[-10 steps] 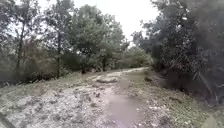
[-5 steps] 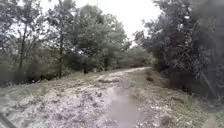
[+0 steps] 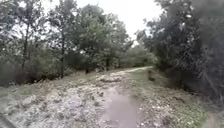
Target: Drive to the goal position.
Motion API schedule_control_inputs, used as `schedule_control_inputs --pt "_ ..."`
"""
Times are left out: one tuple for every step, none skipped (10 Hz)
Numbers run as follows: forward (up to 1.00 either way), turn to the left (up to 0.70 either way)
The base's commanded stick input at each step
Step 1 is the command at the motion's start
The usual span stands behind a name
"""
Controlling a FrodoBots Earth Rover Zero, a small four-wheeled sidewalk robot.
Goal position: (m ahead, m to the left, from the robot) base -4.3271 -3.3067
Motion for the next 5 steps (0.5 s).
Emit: schedule_control_inputs --pt "0.00 0.70" --pt "0.00 0.70" --pt "0.00 0.70" --pt "0.00 0.70" --pt "0.00 0.70"
